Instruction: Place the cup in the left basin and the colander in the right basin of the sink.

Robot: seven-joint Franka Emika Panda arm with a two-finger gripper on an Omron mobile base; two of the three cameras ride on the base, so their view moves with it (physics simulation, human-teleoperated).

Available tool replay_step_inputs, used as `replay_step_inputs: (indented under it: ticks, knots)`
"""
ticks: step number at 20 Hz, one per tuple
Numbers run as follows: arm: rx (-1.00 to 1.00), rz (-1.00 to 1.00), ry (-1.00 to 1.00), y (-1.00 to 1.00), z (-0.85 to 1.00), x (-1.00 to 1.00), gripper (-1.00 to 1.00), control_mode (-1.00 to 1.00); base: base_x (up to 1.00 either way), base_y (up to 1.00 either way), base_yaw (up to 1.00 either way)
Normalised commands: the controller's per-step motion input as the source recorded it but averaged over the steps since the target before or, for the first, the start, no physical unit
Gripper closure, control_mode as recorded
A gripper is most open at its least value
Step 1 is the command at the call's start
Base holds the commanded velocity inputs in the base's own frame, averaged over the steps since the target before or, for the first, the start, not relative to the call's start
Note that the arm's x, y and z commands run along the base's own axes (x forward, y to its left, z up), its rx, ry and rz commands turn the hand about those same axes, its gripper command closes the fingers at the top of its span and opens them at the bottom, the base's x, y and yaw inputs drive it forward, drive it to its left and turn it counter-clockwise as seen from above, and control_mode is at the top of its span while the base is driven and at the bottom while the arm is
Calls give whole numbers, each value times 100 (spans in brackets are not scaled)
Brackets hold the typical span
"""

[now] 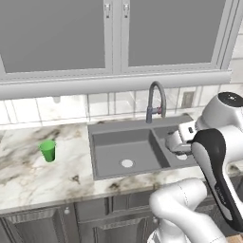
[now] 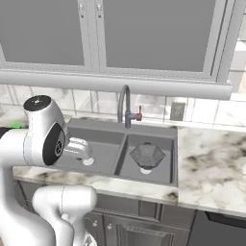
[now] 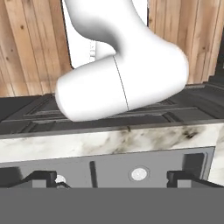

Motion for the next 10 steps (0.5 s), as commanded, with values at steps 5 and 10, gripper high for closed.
replay_step_inputs:
  ticks: [5, 10]
  knots:
    - [0, 0, 0, 0, 0, 0, -100, 100, -21, 67, 0]
    - [0, 0, 0, 0, 0, 0, -100, 100, -7, 72, 0]
